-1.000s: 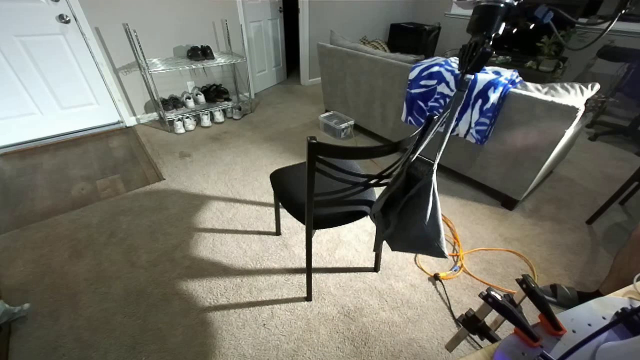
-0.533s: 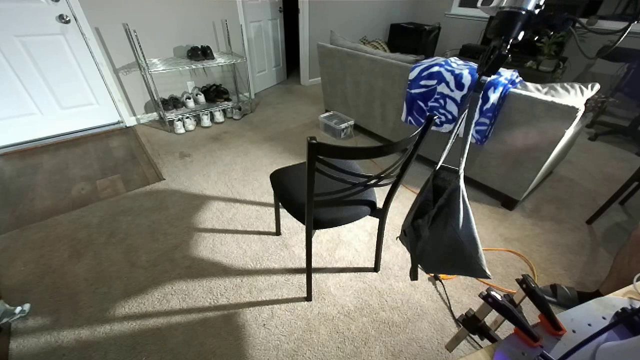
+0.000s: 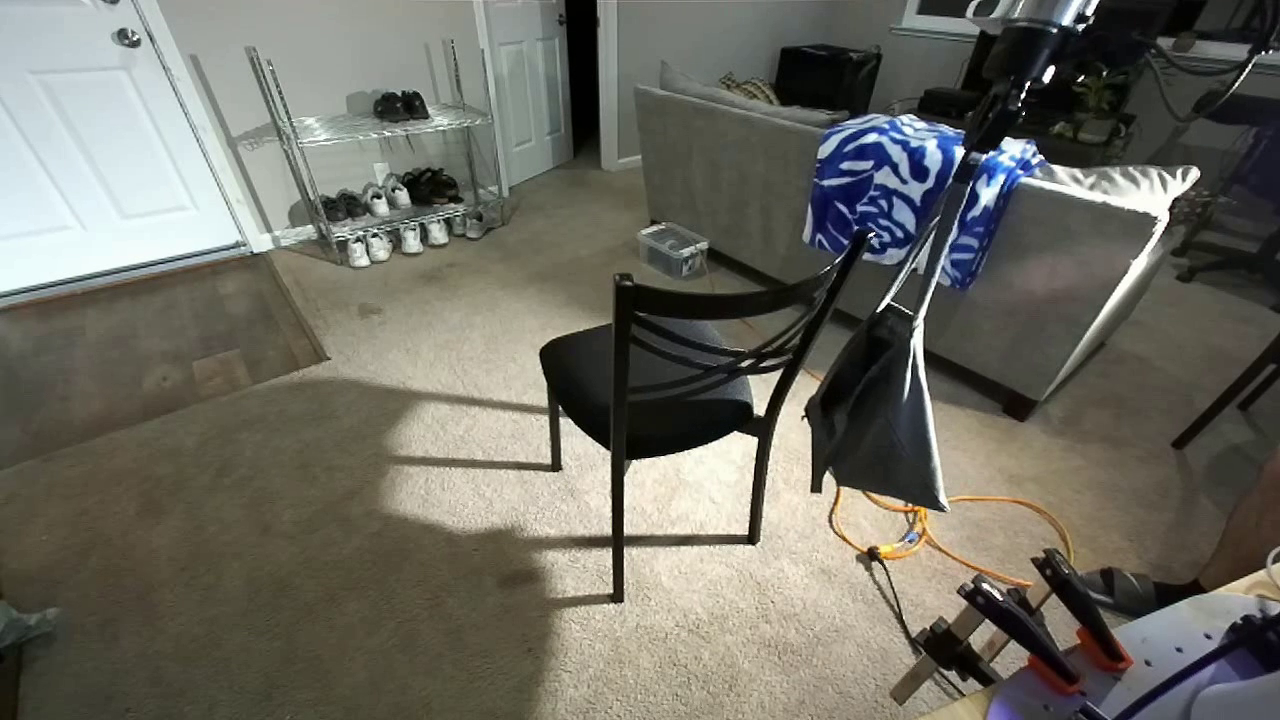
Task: Move the grey bag to the right side of the chair
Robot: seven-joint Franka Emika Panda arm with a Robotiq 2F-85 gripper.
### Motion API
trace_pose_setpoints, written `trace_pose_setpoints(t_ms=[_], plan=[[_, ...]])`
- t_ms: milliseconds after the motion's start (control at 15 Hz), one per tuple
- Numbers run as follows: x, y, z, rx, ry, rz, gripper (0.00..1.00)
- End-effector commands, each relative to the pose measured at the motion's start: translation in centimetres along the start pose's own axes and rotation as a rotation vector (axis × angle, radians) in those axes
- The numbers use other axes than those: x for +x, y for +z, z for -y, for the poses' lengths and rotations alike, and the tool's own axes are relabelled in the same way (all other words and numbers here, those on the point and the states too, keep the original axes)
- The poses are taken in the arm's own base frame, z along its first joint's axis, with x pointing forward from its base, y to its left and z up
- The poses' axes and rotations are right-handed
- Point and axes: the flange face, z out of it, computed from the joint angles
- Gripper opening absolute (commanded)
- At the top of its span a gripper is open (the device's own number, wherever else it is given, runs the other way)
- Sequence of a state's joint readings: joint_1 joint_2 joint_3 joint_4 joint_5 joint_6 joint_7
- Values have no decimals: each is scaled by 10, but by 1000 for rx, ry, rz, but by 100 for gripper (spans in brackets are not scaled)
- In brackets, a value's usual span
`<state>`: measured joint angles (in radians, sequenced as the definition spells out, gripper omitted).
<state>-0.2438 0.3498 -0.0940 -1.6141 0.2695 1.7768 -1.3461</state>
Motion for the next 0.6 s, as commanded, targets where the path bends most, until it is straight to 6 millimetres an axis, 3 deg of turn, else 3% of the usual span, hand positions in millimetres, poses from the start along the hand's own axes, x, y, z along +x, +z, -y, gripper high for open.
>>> trace_pose_setpoints(t_ms=[0,533], plan=[[13,-15,-7,-25,14,-34,1],[16,-53,-22,-72,31,-136,1]])
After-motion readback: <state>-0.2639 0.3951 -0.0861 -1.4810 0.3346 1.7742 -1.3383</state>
